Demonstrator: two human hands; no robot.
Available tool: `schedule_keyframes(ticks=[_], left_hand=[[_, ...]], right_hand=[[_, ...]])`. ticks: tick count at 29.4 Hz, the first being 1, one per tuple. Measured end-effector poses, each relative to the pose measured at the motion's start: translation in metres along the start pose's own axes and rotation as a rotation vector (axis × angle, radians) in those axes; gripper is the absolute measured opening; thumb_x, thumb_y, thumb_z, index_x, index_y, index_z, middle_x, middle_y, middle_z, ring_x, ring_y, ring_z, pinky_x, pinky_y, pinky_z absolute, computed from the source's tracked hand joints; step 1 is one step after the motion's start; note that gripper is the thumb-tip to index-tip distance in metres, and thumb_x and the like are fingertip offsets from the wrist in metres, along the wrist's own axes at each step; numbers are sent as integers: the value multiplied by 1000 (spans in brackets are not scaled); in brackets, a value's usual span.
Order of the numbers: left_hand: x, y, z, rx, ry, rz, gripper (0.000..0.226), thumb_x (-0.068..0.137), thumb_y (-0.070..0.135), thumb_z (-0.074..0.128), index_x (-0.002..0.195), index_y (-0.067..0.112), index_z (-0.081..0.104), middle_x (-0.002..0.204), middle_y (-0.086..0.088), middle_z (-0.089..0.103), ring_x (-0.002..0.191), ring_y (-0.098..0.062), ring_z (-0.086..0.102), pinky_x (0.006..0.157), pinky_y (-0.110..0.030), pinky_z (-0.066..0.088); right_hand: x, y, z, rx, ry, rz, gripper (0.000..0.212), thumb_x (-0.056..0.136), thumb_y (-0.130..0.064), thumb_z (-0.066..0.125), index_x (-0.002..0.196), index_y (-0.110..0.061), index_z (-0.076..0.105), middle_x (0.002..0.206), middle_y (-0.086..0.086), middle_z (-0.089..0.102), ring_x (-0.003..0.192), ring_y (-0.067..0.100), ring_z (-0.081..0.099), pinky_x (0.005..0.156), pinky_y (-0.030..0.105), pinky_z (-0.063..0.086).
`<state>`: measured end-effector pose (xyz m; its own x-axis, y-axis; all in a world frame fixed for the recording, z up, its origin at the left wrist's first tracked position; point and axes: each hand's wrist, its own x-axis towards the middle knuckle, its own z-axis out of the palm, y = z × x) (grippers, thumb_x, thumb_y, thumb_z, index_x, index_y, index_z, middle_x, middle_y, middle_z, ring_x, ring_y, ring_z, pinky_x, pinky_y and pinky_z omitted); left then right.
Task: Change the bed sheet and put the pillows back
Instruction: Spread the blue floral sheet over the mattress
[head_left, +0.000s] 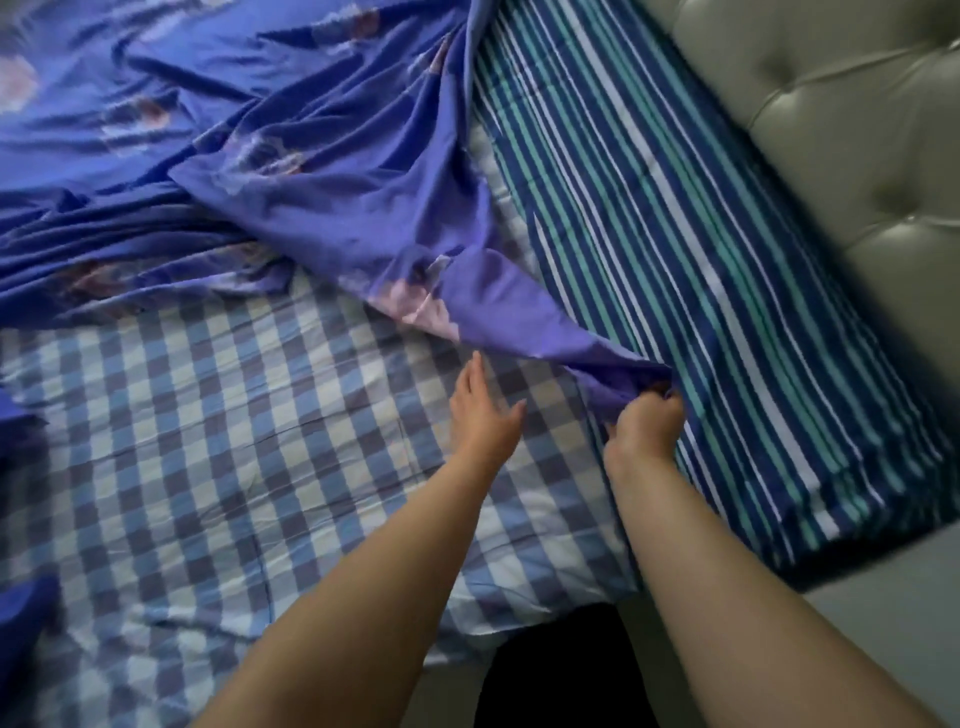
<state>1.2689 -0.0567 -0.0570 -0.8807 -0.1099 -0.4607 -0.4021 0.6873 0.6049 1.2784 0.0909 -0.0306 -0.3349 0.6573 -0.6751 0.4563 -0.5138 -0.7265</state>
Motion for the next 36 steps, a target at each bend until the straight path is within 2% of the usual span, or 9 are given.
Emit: schedule_keyframes(ticks=[3, 8, 13, 16, 24, 27, 29, 32, 36], left_hand=[[-15, 14, 9, 137, 57, 138, 104, 75, 43, 73, 151, 30, 3, 158, 2, 7, 144, -22, 13, 116, -40, 21], [-25, 51, 31, 342, 84, 252, 102, 74, 52, 70, 151, 32, 5, 160, -1, 1, 146, -22, 5, 117, -39, 12], [-35, 82, 49, 275, 292, 325, 100, 73, 49, 72, 150, 25, 14, 158, -4, 13, 145, -24, 11, 118, -41, 13], [-33, 99, 60, 381, 197, 352, 95, 76, 54, 68, 149, 33, 13, 157, -2, 13, 145, -25, 11, 118, -43, 12], [-60, 159, 110, 391, 51, 436, 93, 76, 59, 64, 148, 39, 9, 158, -5, 10, 144, -29, 14, 116, -43, 15], [-75, 185, 132, 390, 126, 473, 73, 75, 48, 61, 140, 30, 32, 152, -5, 25, 139, -36, 20, 116, -46, 13], [-84, 200, 144, 388, 162, 436, 49, 72, 37, 48, 117, 21, 50, 134, -7, 44, 131, -40, 29, 113, -48, 17], [-96, 210, 155, 346, 204, 394, 22, 72, 29, 41, 90, 22, 51, 107, -8, 60, 113, -34, 44, 99, -41, 29], [-94, 202, 148, 263, 393, 367, 17, 73, 12, 55, 89, 16, 51, 94, -13, 60, 94, -35, 53, 80, -39, 38]], right_hand=[[-3, -32, -32, 230, -133, 106, 23, 98, -14, 35, 93, -13, 57, 78, 11, 64, 44, 15, 53, 41, 18, 39], [1, -80, -99, 579, -425, 291, 39, 100, -29, 35, 65, -19, 47, 33, -5, 35, 24, 6, 23, 30, 11, 18], [26, -116, -171, 843, -475, 337, 61, 100, -26, 35, 42, -17, 51, 30, -5, 22, 23, 6, 20, 30, 11, 18], [40, -131, -194, 898, -519, 305, 62, 99, -24, 33, 39, -16, 50, 26, -5, 23, 19, 9, 23, 28, 9, 20], [54, -156, -241, 758, -872, 290, 41, 86, -32, 40, 73, -11, 73, 38, -4, 47, 23, 8, 16, 26, 8, 21], [53, -153, -254, 613, -972, 310, 40, 83, -37, 46, 89, -8, 73, 60, 5, 64, 22, 3, 22, 25, 10, 24], [51, -150, -261, 512, -968, 287, 35, 81, -35, 53, 90, -6, 71, 71, 12, 61, 24, 5, 32, 27, 9, 27], [59, -151, -279, 507, -840, 279, 25, 79, -22, 55, 57, -10, 59, 44, 1, 43, 21, 5, 29, 27, 9, 24], [78, -161, -308, 645, -619, 206, 26, 72, -15, 50, 46, -17, 54, 35, -5, 37, 22, 4, 26, 29, 12, 22]])
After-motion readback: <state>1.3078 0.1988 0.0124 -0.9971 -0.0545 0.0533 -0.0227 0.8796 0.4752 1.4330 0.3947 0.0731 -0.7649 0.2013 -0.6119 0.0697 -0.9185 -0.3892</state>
